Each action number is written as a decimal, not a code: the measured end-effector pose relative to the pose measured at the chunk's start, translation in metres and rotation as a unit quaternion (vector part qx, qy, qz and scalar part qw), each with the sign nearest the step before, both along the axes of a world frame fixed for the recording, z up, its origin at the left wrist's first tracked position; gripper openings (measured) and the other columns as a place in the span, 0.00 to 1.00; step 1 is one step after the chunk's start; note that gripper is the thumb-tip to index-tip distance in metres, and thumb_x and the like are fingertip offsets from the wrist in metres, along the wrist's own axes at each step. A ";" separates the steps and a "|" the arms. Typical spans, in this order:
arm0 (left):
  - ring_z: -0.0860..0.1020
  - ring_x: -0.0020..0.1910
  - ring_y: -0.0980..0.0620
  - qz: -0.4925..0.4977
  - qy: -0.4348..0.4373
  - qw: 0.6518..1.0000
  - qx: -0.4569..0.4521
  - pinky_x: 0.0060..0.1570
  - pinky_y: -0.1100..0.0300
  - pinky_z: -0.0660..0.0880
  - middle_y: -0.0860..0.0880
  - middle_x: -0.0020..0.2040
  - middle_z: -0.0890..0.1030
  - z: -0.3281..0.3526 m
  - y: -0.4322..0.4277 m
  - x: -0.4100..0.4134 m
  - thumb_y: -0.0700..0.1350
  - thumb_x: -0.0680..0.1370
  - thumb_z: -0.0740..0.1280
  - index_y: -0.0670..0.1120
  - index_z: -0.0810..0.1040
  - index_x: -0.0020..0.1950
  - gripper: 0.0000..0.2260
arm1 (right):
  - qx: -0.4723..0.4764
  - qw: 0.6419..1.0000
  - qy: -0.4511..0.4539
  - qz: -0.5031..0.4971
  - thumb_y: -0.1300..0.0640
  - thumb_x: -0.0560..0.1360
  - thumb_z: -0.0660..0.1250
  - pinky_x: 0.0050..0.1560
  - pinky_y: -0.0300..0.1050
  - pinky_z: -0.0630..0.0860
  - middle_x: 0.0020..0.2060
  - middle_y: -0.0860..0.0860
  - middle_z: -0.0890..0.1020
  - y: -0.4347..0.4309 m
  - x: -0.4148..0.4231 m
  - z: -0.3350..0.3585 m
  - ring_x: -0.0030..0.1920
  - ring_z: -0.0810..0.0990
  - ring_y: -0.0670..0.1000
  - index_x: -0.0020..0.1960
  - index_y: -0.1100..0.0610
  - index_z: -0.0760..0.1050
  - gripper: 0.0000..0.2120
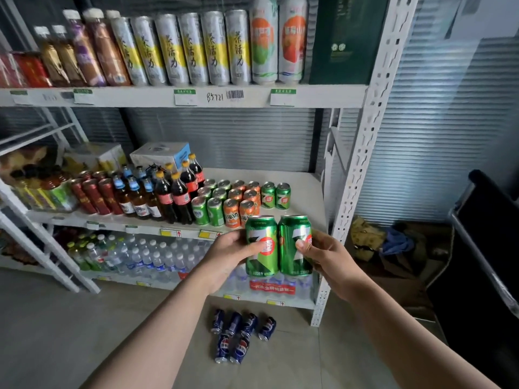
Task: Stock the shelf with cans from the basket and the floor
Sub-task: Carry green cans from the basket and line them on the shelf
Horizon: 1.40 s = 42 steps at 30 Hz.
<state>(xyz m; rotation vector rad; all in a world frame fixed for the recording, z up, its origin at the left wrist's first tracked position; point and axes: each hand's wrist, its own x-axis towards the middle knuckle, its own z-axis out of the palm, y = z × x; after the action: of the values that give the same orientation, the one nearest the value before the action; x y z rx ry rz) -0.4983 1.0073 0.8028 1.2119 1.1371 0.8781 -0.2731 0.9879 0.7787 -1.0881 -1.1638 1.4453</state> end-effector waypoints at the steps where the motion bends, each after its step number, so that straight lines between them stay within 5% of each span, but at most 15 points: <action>1: 0.82 0.37 0.61 -0.005 0.006 1.000 -0.003 0.36 0.70 0.75 0.56 0.38 0.86 -0.002 0.015 0.000 0.39 0.73 0.73 0.46 0.80 0.54 0.11 | -0.002 1.000 -0.005 -0.007 0.54 0.74 0.72 0.52 0.49 0.74 0.51 0.63 0.83 0.013 0.000 -0.003 0.47 0.80 0.56 0.61 0.57 0.79 0.16; 5: 0.84 0.50 0.52 -0.024 0.028 0.999 -0.019 0.55 0.56 0.79 0.52 0.50 0.86 -0.016 0.079 -0.006 0.43 0.70 0.76 0.46 0.80 0.57 0.16 | -0.020 0.999 -0.002 -0.043 0.56 0.73 0.73 0.58 0.58 0.75 0.55 0.63 0.83 0.064 -0.004 -0.016 0.52 0.81 0.61 0.61 0.56 0.79 0.17; 7: 0.84 0.51 0.52 -0.037 0.040 0.998 -0.024 0.58 0.53 0.78 0.51 0.51 0.86 -0.024 0.111 -0.010 0.45 0.69 0.77 0.46 0.80 0.58 0.18 | -0.027 0.998 0.015 -0.055 0.62 0.74 0.70 0.53 0.51 0.80 0.56 0.63 0.83 0.091 -0.006 -0.023 0.53 0.83 0.59 0.61 0.58 0.78 0.16; 13: 0.85 0.47 0.52 -0.070 0.078 0.994 -0.029 0.52 0.57 0.79 0.52 0.48 0.86 -0.059 0.197 -0.012 0.45 0.69 0.78 0.48 0.80 0.56 0.18 | -0.037 0.997 0.008 -0.069 0.62 0.71 0.70 0.51 0.45 0.81 0.55 0.57 0.85 0.161 -0.009 -0.049 0.56 0.84 0.56 0.64 0.58 0.76 0.21; 19: 0.84 0.44 0.56 -0.078 0.058 0.995 -0.024 0.38 0.69 0.77 0.50 0.49 0.86 -0.101 0.258 0.005 0.40 0.70 0.76 0.50 0.79 0.54 0.15 | -0.038 0.994 -0.017 -0.098 0.59 0.71 0.75 0.63 0.63 0.76 0.56 0.60 0.83 0.218 0.006 -0.099 0.59 0.81 0.62 0.63 0.53 0.78 0.21; 22: 0.84 0.48 0.58 -0.081 0.047 0.995 -0.018 0.42 0.67 0.77 0.52 0.53 0.85 -0.127 0.282 0.020 0.47 0.66 0.78 0.49 0.78 0.60 0.23 | -0.042 0.989 -0.024 -0.138 0.58 0.67 0.75 0.63 0.66 0.74 0.54 0.63 0.82 0.244 0.019 -0.122 0.59 0.80 0.65 0.60 0.52 0.80 0.21; 28: 0.82 0.55 0.58 -0.069 0.019 0.997 -0.027 0.55 0.60 0.78 0.53 0.59 0.83 -0.175 0.313 0.052 0.51 0.63 0.79 0.51 0.76 0.64 0.30 | -0.015 0.989 -0.049 -0.139 0.58 0.67 0.74 0.60 0.57 0.78 0.53 0.61 0.83 0.279 0.046 -0.165 0.56 0.81 0.60 0.62 0.51 0.78 0.24; 33: 0.80 0.46 0.69 -0.042 0.003 0.999 -0.015 0.39 0.75 0.75 0.62 0.57 0.80 -0.203 0.325 0.073 0.42 0.68 0.77 0.55 0.74 0.57 0.21 | 0.012 0.988 -0.070 -0.135 0.60 0.69 0.73 0.56 0.52 0.80 0.53 0.57 0.84 0.293 0.058 -0.200 0.58 0.81 0.57 0.65 0.52 0.75 0.25; 35: 0.79 0.41 0.73 -0.036 0.001 0.999 0.001 0.37 0.76 0.74 0.66 0.46 0.83 -0.214 0.329 0.079 0.36 0.69 0.76 0.57 0.73 0.49 0.20 | 0.027 0.988 -0.082 -0.131 0.64 0.72 0.73 0.56 0.49 0.80 0.54 0.56 0.84 0.298 0.060 -0.214 0.59 0.81 0.55 0.66 0.54 0.75 0.23; 39: 0.80 0.43 0.72 -0.012 -0.001 0.999 0.032 0.38 0.76 0.74 0.67 0.42 0.84 -0.238 0.335 0.087 0.30 0.69 0.74 0.56 0.73 0.51 0.23 | 0.042 0.988 -0.070 -0.129 0.70 0.74 0.70 0.57 0.44 0.79 0.57 0.55 0.83 0.304 0.059 -0.238 0.61 0.80 0.53 0.69 0.57 0.72 0.25; 42: 0.81 0.48 0.68 -0.001 -0.002 0.999 0.041 0.41 0.74 0.75 0.60 0.50 0.85 -0.251 0.338 0.088 0.31 0.69 0.74 0.55 0.74 0.56 0.24 | 0.058 0.988 -0.063 -0.126 0.72 0.74 0.69 0.55 0.41 0.79 0.58 0.55 0.82 0.307 0.058 -0.247 0.60 0.81 0.51 0.70 0.57 0.70 0.27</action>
<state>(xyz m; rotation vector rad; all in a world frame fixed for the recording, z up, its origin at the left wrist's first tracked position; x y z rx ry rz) -0.4105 1.3457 0.5519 1.2773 1.1055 0.9329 -0.2153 1.2954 0.5317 -1.2108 -1.1376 1.1151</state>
